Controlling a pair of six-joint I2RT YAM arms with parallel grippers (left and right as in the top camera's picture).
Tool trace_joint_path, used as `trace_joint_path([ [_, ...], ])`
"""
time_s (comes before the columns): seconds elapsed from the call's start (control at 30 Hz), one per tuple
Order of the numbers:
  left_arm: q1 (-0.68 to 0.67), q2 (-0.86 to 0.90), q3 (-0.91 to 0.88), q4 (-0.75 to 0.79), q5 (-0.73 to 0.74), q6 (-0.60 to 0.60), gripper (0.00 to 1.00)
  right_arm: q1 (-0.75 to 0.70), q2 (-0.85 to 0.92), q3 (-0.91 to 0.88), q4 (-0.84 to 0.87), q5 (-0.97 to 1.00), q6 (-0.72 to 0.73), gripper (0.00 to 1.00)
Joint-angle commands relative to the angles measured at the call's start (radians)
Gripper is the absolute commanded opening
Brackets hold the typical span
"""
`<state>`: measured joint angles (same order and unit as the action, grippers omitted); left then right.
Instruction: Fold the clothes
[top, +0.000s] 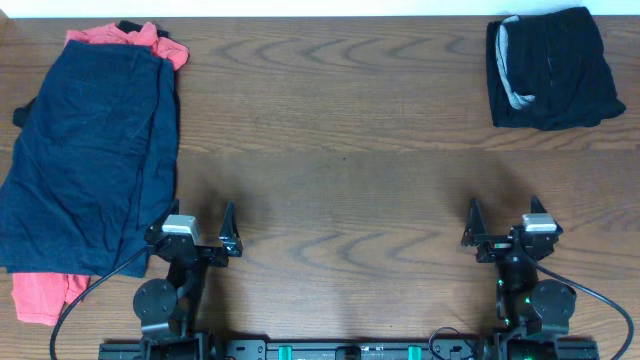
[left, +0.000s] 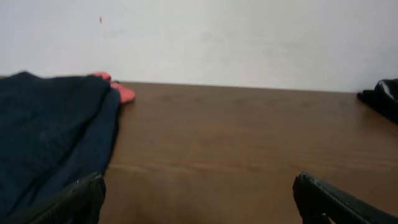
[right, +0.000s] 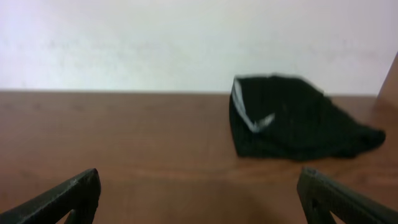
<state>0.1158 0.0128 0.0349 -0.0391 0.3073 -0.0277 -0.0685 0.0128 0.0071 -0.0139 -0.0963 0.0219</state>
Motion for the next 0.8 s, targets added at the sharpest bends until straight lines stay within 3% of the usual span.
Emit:
trace_joint_path([
  [0.0, -0.003, 0.033, 0.047, -0.076, -0.004, -0.018, 0.98, 0.01, 0.0, 0.006, 0.043, 0.003, 0.039, 0.99],
  [0.2, -0.003, 0.256, 0.249, -0.137, -0.031, -0.018, 0.98, 0.01, 0.095, 0.111, 0.055, 0.003, 0.045, 0.99],
  [0.4, -0.003, 0.579, 0.548, -0.259, -0.031, -0.018, 0.98, 0.01, 0.377, 0.339, 0.039, -0.004, 0.045, 0.99],
  [0.77, -0.003, 1.138, 1.234, -0.748, -0.04, -0.017, 0.98, 0.01, 1.018, 0.935, -0.276, -0.083, 0.045, 0.99],
])
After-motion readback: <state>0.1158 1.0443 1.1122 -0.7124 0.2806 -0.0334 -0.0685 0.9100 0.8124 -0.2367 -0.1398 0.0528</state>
